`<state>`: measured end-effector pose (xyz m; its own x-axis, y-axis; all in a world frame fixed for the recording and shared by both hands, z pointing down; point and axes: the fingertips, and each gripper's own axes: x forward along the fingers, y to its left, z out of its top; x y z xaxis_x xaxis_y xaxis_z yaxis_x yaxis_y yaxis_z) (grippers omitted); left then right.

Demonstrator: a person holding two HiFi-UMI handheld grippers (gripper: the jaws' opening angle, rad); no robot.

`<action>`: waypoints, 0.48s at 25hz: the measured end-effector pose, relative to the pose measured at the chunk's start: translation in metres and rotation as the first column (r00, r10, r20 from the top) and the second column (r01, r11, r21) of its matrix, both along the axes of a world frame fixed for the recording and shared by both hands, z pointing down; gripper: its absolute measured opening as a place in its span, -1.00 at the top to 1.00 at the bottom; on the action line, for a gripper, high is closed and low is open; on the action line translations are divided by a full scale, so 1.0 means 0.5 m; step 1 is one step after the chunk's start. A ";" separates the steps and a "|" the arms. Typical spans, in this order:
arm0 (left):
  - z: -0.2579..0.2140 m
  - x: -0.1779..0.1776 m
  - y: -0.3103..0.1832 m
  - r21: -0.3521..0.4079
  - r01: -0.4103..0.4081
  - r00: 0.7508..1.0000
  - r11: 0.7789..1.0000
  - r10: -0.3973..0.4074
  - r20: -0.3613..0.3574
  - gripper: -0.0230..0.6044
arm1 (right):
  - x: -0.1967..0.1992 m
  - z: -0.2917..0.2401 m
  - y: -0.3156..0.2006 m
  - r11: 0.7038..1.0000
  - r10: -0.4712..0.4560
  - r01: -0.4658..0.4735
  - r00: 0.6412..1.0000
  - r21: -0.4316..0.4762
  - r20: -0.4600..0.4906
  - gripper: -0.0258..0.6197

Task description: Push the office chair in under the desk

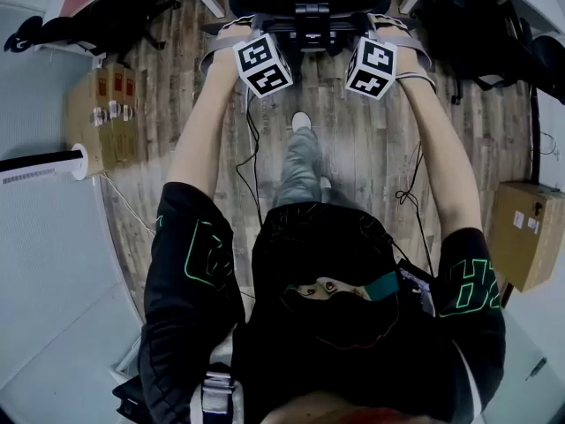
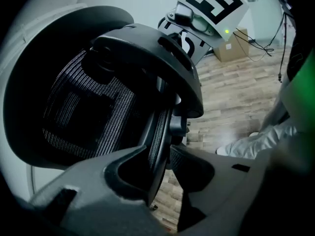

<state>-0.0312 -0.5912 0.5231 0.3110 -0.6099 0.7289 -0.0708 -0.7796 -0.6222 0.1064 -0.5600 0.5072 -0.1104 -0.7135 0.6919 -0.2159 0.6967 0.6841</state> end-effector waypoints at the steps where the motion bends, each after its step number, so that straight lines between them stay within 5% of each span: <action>1: 0.000 0.004 -0.013 0.002 -0.002 1.000 1.000 0.002 -0.001 0.44 | 0.003 0.002 -0.013 1.000 0.000 0.000 1.000 -0.001 -0.002 0.46; 12: 0.002 0.021 -0.208 0.005 0.001 1.000 1.000 -0.001 -0.004 0.44 | 0.024 0.005 -0.209 1.000 0.011 -0.011 1.000 0.012 -0.012 0.45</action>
<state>-0.0209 -0.6955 0.5242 0.3135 -0.6136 0.7247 -0.0743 -0.7767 -0.6255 0.1185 -0.6646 0.5095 -0.0945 -0.7226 0.6848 -0.2151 0.6864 0.6947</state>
